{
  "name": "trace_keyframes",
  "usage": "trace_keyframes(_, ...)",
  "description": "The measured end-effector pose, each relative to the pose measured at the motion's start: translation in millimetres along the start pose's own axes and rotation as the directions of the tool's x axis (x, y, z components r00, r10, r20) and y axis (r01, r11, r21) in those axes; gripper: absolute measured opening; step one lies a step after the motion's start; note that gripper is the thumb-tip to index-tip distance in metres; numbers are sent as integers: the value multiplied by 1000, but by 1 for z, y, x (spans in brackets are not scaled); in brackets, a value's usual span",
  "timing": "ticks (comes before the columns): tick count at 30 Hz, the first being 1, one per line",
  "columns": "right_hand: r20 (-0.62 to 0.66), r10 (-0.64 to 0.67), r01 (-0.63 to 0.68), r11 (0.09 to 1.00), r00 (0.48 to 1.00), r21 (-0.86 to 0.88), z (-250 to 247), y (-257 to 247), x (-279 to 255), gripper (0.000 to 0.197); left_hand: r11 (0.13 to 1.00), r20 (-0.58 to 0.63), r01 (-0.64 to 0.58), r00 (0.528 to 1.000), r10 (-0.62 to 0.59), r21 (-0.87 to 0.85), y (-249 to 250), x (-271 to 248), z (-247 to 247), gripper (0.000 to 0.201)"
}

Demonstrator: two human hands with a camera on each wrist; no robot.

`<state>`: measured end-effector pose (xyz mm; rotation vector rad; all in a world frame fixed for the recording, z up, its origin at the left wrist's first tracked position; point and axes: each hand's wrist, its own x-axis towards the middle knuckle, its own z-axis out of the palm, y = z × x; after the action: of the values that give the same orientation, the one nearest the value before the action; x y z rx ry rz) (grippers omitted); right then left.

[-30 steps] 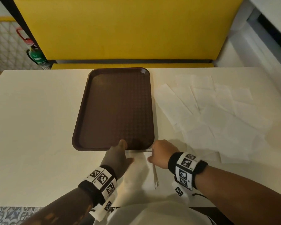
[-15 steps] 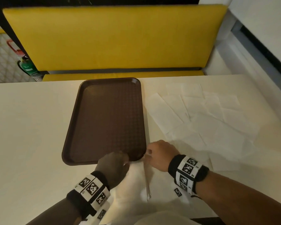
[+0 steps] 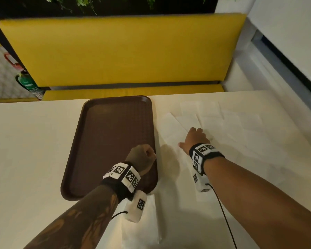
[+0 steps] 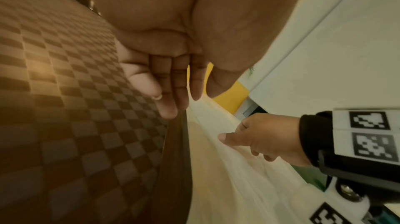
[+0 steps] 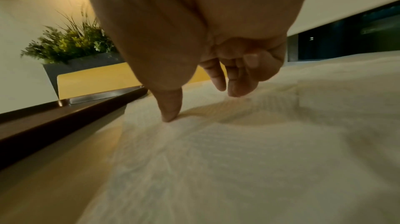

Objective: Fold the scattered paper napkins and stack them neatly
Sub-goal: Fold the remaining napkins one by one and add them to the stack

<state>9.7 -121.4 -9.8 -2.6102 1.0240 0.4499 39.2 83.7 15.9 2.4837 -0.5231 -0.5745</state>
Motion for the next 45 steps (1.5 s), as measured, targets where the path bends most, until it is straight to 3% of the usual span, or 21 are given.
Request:
trace_keyframes(4,37,49,-52,996,998,79,-3,-4,11,69,1000,32,11,999,-10,-8,1,6,-2,9)
trace_keyframes(8,13,-66,65,995,998,72,-9,-5,11,29,999,2,-13,1000,13,-31,4,8,-4,8)
trace_keyframes(10,14,-167,163,974,986,158,-17,-4,5,11,998,-23,-47,999,46,-39,5,8,-5,5)
trace_keyframes(13,6,-296,271,882,955,384,-37,-3,-16,34,992,-60,-117,992,114,-42,9,7,-7,10)
trace_keyframes(15,-33,-393,365,815,919,450,-57,1,-36,27,982,-122,-186,976,181,-28,16,3,-14,22)
trace_keyframes(18,-1,-565,530,773,825,348,-87,6,-64,11,932,-202,-352,910,362,88,28,-2,-27,49)
trace_keyframes(22,110,-694,680,719,711,144,-107,0,-92,9,857,-40,-448,881,472,255,48,-9,-39,72)
trace_keyframes(24,91,-718,708,695,690,124,-111,-4,-98,8,818,36,-489,863,503,303,55,-12,-42,67)
trace_keyframes(27,38,-715,702,694,698,164,-116,-4,-98,6,783,66,-532,838,542,324,56,-16,-44,35)
trace_keyframes(31,-105,-699,703,679,707,211,-114,0,-93,13,815,-69,-562,815,575,140,53,-21,-44,16)
trace_keyframes(33,-278,-583,646,690,764,328,-111,5,-88,28,865,-138,-501,854,501,36,52,-21,-46,18)
trace_keyframes(35,-375,-348,504,698,859,508,-107,12,-82,46,902,-171,-405,909,380,-149,45,-18,-48,21)
trace_keyframes(37,-253,-190,315,660,948,682,-99,18,-80,62,849,-149,-298,954,259,-436,41,-17,-53,24)
trace_keyframes(38,-144,-185,230,634,972,738,-93,19,-81,71,790,-129,-250,968,215,-560,41,-18,-55,24)
trace_keyframes(39,-35,-226,169,608,974,776,-88,20,-82,79,740,-112,-213,977,184,-638,42,-20,-57,23)
trace_keyframes(41,109,-373,120,541,921,833,-80,18,-87,82,678,-95,-175,983,154,-714,44,-25,-61,24)
trace_keyframes(43,81,-467,150,437,880,887,-78,13,-92,56,648,-106,-189,980,166,-737,46,-28,-63,26)
trace_keyframes(45,-31,-493,246,379,870,892,-80,9,-93,28,641,-124,-204,978,168,-740,46,-29,-64,25)
